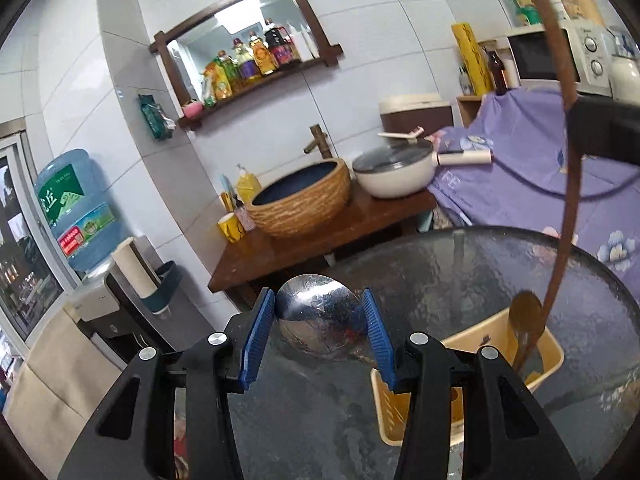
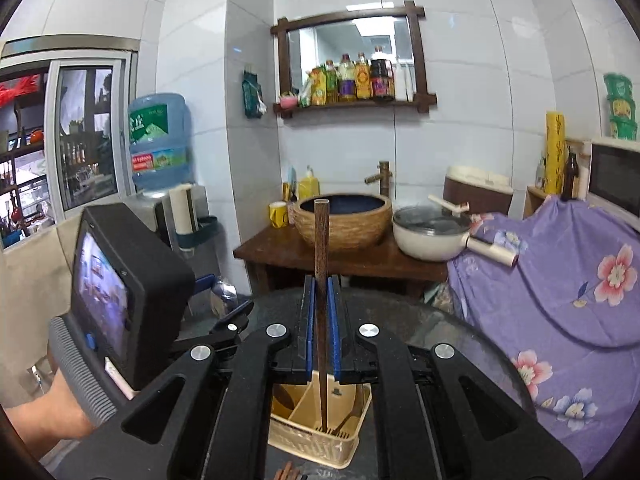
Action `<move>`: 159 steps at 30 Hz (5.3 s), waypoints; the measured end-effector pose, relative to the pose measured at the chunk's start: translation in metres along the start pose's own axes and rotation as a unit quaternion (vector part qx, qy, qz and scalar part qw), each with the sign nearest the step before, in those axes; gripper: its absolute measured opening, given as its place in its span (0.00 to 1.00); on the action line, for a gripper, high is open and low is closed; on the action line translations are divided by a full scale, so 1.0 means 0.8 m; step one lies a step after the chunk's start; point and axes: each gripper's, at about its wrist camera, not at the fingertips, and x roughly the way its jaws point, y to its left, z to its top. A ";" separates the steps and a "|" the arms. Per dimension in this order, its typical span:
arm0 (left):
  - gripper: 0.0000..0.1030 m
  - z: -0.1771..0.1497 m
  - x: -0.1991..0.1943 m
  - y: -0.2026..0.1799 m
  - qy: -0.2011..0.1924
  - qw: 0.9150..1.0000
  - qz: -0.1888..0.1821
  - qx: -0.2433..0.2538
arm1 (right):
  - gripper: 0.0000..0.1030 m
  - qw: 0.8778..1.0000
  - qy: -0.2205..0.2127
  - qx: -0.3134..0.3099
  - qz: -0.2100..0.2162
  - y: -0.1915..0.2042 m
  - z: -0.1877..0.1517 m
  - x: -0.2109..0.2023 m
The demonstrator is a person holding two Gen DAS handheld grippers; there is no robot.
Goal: Organize utensils
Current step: 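Lower the spoon into the holder with the left tool while the right tool inserts the chopstick, then move both open tools back toward the remaining chopsticks on the table, then grasp a black gold-tipped chopstick with the left tool while the right tool grasps a brown chopstick, then lift both chopsticks and carry them above the cream holder with both tools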
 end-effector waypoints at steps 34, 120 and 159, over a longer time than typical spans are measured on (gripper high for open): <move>0.88 -0.155 -0.090 0.003 0.003 0.992 -0.082 -0.101 | 0.64 0.998 0.049 -0.025 0.008 0.001 -0.155 -0.058; 0.07 -0.164 -0.112 0.008 0.060 0.968 -0.165 -0.177 | 0.08 0.993 0.101 0.043 0.051 0.000 -0.175 -0.080; 0.07 0.052 -0.169 0.096 -0.063 0.959 -0.185 -0.204 | 0.07 0.997 -0.011 0.015 0.079 0.001 0.058 -0.129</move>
